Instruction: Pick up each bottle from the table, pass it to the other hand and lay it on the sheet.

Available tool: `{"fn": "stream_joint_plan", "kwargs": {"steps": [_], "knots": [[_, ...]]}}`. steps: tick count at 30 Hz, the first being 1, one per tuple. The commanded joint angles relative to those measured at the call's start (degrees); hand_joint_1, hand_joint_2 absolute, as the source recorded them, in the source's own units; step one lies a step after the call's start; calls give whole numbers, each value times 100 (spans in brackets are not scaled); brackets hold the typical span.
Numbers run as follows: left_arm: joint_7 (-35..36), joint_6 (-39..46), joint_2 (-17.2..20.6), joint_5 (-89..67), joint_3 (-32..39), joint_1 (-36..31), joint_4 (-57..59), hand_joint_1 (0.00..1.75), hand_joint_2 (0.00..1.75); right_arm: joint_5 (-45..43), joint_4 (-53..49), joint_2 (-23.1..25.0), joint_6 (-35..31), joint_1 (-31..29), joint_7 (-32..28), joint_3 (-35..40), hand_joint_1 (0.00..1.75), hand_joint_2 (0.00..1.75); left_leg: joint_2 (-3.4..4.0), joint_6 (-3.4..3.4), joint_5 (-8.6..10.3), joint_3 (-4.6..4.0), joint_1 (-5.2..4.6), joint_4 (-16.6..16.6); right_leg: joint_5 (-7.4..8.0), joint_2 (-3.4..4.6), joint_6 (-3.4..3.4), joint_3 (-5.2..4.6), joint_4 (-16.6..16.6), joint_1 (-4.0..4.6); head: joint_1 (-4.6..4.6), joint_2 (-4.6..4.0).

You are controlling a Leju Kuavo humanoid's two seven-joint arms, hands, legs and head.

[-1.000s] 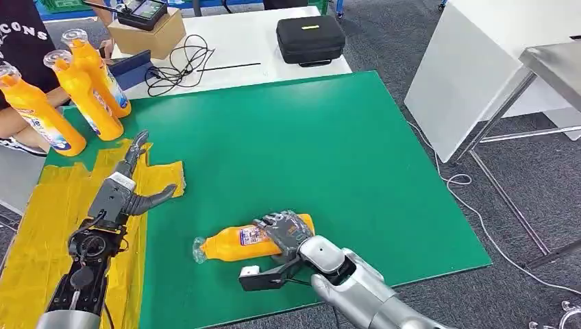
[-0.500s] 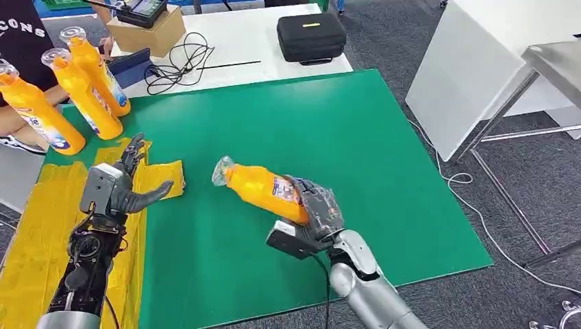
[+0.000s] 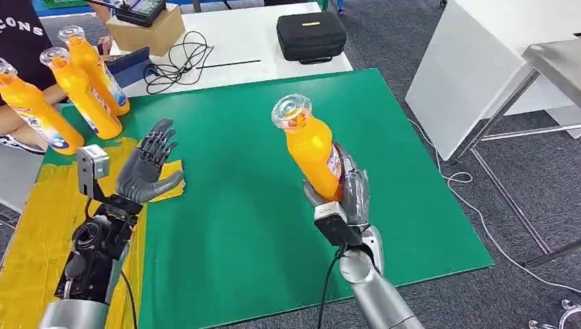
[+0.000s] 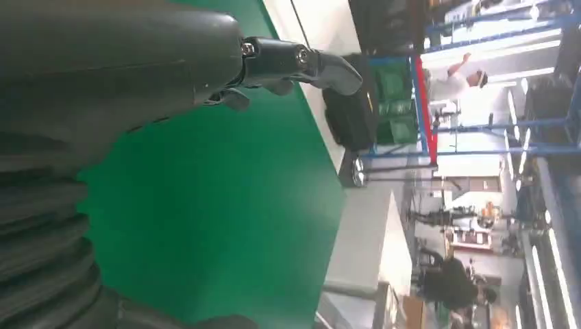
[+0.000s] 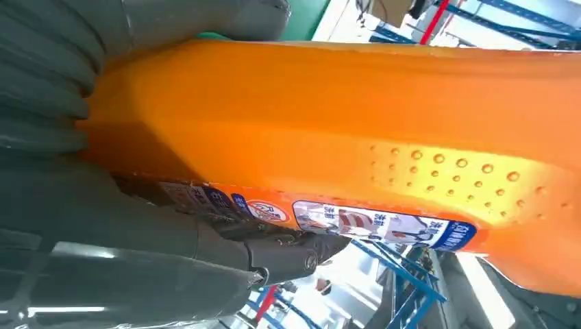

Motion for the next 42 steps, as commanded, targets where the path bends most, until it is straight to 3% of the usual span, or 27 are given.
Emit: {"fn": "stream_joint_plan", "kwargs": {"steps": [1, 8, 13, 18, 31, 42], "knots": [[111, -153, 20, 325, -436, -300, 363, 0, 175, -167, 10, 10, 37, -148, -170, -59, 175, 175, -3, -7, -5, 9, 3, 1, -7, -9, -4, 10, 1, 4, 0, 0], [40, 125, -62, 319, -1368, 20, -81, 0, 175, -165, 131, 104, 191, -182, -252, 329, 175, 175, -2, -7, -9, 12, 3, 2, -11, -10, -4, 15, 1, 5, -2, 0], [-4, 321, -43, 350, -1662, 182, -325, 0, 175, -132, 548, 162, 441, -442, -224, 732, 175, 175, 11, -8, -15, 16, 7, 2, -11, 2, -6, 19, 0, 7, 0, 0], [-98, 438, -89, 366, -1635, 103, -180, 0, 175, -167, 1127, 416, 476, -803, -191, 1182, 175, 175, 17, -6, -7, 3, 3, -2, -2, 11, -4, 4, -1, 4, 0, 0], [-109, 425, -84, 364, -1640, 108, -210, 0, 175, -210, 1113, 369, 493, -812, -196, 1222, 175, 175, 9, -10, -14, 16, 12, 1, -12, -1, -6, 20, 0, 9, 0, 0], [-93, 398, -110, 456, -1646, 273, -824, 0, 175, -304, 1811, 621, 674, -1252, -118, 1545, 175, 175, 12, -8, -7, 3, 11, -2, -4, 5, -4, 4, -1, 8, -2, 0]]}}
